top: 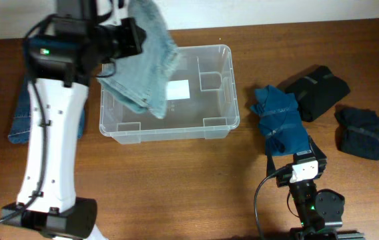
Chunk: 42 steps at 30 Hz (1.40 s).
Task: Pack container
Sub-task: 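Lift the light-blue jeans and lower them into the clear box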
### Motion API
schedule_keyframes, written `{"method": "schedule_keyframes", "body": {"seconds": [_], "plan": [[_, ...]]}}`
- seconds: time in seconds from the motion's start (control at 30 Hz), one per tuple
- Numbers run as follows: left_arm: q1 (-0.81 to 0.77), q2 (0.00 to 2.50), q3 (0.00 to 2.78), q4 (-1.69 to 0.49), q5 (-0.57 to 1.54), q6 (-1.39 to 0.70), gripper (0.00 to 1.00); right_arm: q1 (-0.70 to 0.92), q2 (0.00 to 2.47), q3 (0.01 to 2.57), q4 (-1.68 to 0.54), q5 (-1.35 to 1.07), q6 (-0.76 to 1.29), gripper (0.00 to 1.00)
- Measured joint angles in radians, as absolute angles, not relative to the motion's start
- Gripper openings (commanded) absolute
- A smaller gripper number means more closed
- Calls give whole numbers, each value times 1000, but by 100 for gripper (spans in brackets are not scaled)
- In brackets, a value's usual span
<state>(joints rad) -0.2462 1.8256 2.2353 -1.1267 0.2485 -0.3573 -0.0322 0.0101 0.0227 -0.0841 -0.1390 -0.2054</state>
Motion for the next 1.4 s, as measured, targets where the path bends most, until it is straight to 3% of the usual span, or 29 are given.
{"method": "schedule_keyframes", "body": {"seconds": [0.27,0.43,0.7,1.4], "plan": [[-326,1828,2178,-1172,20,-580,1,-32,10,23,-84,-139,-205,98],[-324,1877,2119,-1103,-9,-620,1,-32,10,23,-84,-139,-206,98],[-325,1996,2103,-1043,-4,-630,1,-32,10,23,-84,-139,-205,98],[-319,2004,2103,-955,-26,-564,1,-32,10,23,-84,-139,-205,98]]}}
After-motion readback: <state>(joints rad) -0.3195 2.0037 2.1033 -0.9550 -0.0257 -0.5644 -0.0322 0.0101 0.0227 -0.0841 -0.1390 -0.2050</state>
